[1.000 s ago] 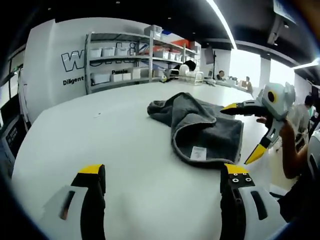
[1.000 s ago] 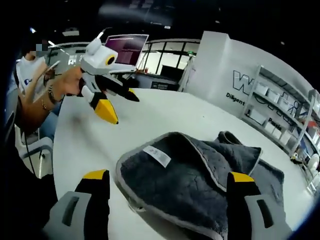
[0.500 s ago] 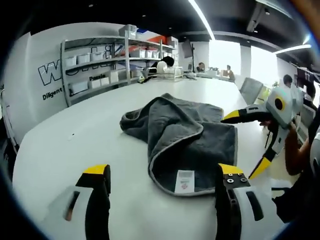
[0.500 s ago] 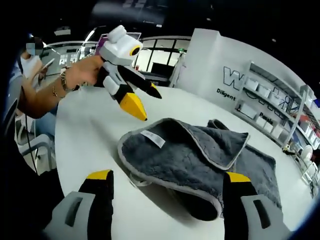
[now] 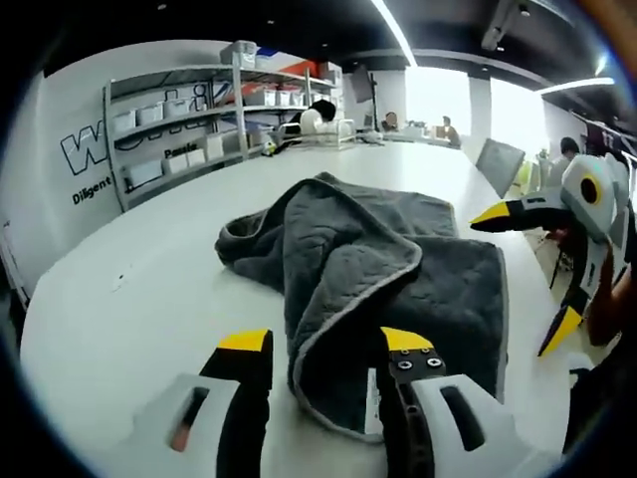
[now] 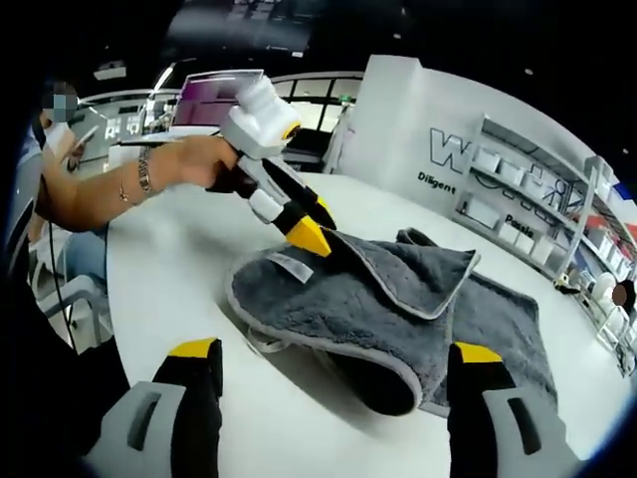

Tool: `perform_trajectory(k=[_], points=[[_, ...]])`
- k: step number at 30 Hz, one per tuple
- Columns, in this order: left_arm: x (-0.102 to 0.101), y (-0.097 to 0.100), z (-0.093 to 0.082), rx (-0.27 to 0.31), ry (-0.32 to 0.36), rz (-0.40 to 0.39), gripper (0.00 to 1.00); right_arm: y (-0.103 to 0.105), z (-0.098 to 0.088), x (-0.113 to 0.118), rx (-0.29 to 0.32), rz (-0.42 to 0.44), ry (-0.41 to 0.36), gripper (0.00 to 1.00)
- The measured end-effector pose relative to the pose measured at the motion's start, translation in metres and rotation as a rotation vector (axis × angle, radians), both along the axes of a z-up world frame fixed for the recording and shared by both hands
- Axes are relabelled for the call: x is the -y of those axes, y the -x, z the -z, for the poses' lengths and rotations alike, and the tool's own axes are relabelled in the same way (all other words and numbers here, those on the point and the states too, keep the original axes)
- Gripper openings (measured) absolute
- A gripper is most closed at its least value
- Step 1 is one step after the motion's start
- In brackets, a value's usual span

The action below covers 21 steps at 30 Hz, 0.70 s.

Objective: Open the folded towel by lifting each exposed corner and separating the folded layers until the towel lies flat within the target outline without major curled edges

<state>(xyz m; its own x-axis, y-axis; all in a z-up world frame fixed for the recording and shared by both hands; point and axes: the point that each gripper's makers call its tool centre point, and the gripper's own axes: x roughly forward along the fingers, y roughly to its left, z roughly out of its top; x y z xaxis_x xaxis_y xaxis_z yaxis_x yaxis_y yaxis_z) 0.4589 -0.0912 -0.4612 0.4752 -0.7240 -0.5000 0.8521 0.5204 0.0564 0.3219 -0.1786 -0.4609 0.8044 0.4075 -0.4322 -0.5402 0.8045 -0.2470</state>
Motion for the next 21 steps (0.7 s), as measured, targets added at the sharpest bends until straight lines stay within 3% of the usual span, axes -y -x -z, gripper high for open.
perform_trajectory(k=[4, 7, 13, 21], points=[[-0.003, -0.009, 0.006, 0.021, -0.02, -0.023, 0.17, 0.001, -0.001, 0.003, 0.003, 0.005, -0.006, 0.96], [-0.007, -0.012, 0.008, -0.006, 0.0, -0.041, 0.05, 0.001, 0.0, 0.005, 0.001, 0.011, -0.008, 0.96], [-0.008, -0.008, -0.001, -0.025, 0.052, -0.045, 0.02, -0.001, 0.004, 0.006, -0.016, 0.015, -0.005, 0.96], [-0.027, -0.014, -0.02, 0.018, 0.073, -0.084, 0.02, -0.006, 0.0, 0.004, -0.009, 0.013, -0.007, 0.97]])
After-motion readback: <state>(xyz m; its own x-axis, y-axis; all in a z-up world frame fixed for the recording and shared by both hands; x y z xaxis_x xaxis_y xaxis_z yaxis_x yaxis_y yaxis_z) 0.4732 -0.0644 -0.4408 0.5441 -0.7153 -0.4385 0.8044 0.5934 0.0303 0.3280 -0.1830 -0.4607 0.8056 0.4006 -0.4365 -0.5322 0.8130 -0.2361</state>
